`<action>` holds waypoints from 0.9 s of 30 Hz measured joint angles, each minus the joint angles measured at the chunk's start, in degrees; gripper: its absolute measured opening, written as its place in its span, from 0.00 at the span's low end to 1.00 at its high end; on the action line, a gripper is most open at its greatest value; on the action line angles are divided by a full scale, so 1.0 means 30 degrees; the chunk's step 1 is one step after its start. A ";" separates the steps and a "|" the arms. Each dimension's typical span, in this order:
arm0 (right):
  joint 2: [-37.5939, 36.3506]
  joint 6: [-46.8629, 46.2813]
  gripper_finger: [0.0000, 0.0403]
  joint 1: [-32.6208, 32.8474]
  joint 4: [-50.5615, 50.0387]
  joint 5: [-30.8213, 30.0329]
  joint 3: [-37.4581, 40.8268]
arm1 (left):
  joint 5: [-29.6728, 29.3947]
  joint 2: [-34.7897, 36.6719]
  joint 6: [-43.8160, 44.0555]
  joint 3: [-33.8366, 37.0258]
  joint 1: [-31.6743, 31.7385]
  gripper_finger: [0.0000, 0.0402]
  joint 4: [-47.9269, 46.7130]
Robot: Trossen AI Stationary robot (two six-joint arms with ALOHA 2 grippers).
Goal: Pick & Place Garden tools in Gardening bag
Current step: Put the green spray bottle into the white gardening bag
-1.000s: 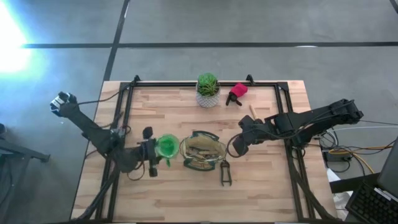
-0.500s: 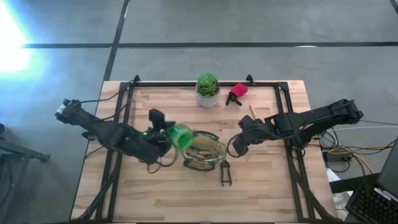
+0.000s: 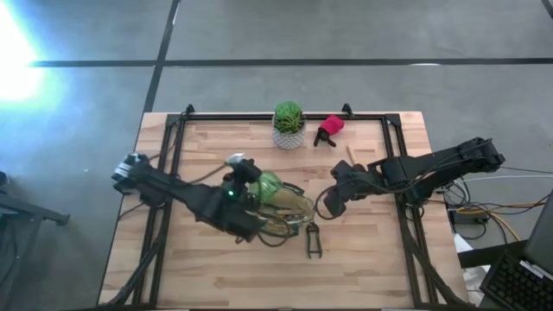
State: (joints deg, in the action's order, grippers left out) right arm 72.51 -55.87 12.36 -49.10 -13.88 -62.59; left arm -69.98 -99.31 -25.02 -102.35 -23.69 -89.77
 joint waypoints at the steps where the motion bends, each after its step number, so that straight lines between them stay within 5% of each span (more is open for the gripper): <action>1: 0.0000 0.0036 0.07 0.0000 0.0006 -0.0167 0.0000 | -0.0282 -0.0375 -0.0150 -0.0110 0.0007 0.34 -0.0122; 9: 0.0000 0.0264 0.07 0.0000 0.0006 -0.0932 0.0000 | -0.3176 -0.2328 -0.3976 -0.0181 0.0026 0.34 -0.0082; 27: 0.0000 0.0784 0.07 -0.0015 0.0021 -0.2441 0.0000 | -0.6364 -0.2942 -0.5261 0.1069 0.0726 0.34 0.0388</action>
State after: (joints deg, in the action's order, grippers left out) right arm 72.51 -53.52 12.32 -49.03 -21.21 -62.59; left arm -89.08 -108.14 -40.81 -99.14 -21.52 -88.61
